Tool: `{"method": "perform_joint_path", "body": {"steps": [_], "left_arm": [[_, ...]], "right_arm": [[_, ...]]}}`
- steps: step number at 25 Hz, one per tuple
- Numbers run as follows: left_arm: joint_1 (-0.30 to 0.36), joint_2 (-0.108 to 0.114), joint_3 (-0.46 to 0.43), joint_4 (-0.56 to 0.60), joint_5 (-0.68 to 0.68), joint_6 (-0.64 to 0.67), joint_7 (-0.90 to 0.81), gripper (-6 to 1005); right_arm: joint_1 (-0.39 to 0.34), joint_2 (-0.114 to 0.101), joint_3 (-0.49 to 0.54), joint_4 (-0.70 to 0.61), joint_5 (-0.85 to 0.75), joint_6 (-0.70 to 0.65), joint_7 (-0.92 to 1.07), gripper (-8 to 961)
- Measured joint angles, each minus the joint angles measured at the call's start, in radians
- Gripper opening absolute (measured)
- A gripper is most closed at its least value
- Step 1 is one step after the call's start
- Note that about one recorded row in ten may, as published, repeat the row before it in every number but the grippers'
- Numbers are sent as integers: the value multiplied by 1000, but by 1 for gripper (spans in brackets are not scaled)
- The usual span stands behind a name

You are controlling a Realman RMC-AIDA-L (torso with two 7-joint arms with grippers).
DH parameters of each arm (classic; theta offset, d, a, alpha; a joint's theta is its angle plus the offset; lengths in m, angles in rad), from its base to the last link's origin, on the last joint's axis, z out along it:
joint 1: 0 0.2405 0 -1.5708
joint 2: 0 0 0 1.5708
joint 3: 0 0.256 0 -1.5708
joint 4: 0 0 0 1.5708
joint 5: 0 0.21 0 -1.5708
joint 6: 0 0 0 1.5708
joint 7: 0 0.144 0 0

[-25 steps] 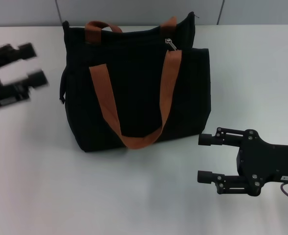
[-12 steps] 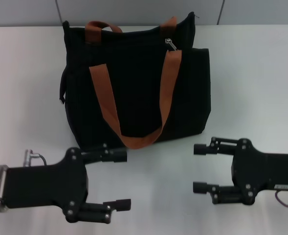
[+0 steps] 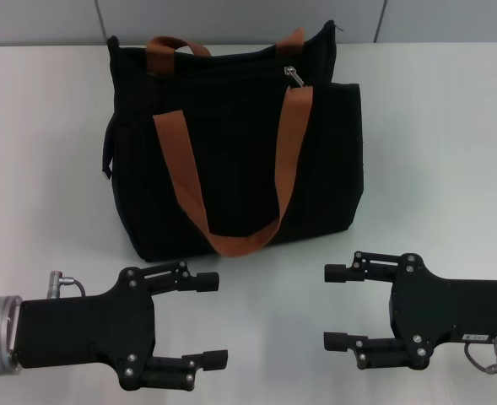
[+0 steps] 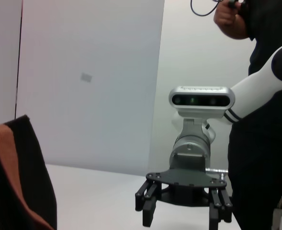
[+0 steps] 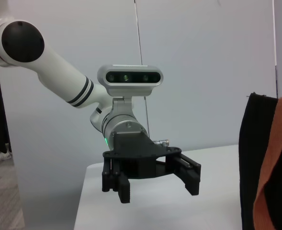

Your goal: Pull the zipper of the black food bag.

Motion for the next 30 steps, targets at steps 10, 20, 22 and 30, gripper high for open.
{"method": "perform_joint_path", "body": {"steps": [10, 20, 22, 30], "left_arm": [[3, -1, 1, -1, 6, -9, -1, 829], [3, 2, -7, -2, 6, -10, -10, 829], [3, 2, -8, -2, 6, -10, -21, 829], [4, 4, -8, 4, 4, -11, -45, 829]], "right_arm": [[1, 0, -2, 0, 0, 4, -1, 750], [4, 0, -1, -3, 0, -4, -1, 750], [4, 0, 2, -3, 0, -4, -1, 750], [4, 0, 3, -1, 0, 0, -2, 750]]}}
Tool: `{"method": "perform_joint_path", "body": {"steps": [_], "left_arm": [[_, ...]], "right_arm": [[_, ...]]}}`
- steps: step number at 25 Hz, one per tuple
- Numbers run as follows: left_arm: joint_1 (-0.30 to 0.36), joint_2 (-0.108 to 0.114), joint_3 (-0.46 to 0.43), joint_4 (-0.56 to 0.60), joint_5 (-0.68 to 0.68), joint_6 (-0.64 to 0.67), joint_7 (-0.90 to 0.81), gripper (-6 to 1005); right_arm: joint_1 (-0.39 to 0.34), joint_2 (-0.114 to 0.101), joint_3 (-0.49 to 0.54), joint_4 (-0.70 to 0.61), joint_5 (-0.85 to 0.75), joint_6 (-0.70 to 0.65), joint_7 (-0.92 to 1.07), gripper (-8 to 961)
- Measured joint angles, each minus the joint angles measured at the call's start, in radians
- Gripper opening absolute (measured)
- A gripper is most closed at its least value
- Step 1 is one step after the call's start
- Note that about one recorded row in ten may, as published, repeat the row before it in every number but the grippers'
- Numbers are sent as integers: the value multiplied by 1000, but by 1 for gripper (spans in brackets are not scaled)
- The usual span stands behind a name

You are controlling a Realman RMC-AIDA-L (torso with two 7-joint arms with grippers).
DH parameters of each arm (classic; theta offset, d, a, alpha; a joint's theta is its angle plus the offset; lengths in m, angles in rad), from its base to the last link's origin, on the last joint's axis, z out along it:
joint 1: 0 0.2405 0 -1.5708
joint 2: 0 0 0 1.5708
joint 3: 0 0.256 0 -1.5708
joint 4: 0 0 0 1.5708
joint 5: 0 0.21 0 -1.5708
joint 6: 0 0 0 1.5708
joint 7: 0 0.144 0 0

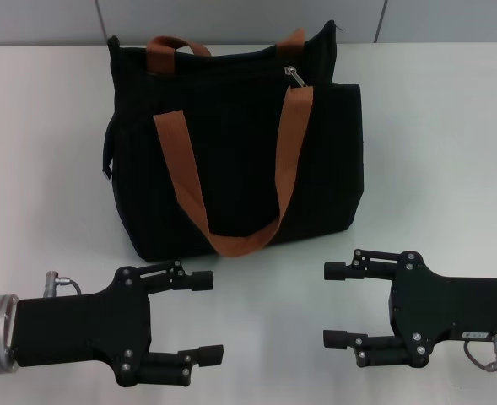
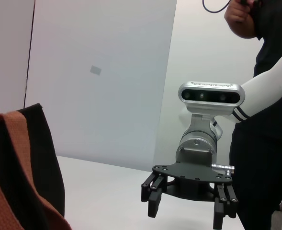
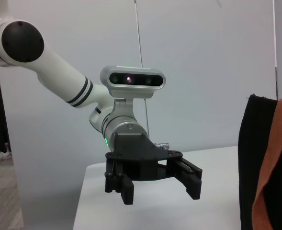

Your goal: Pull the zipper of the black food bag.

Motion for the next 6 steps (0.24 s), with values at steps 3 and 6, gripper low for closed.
{"method": "perform_joint_path", "body": {"steps": [3, 6], "left_arm": [[2, 0, 0, 0, 0, 1, 0, 829], [3, 0, 0, 1, 1, 2, 0, 829]], "right_arm": [[1, 0, -2, 0, 0, -2, 0, 750], [1, 0, -4, 0, 0, -1, 0, 750]]}}
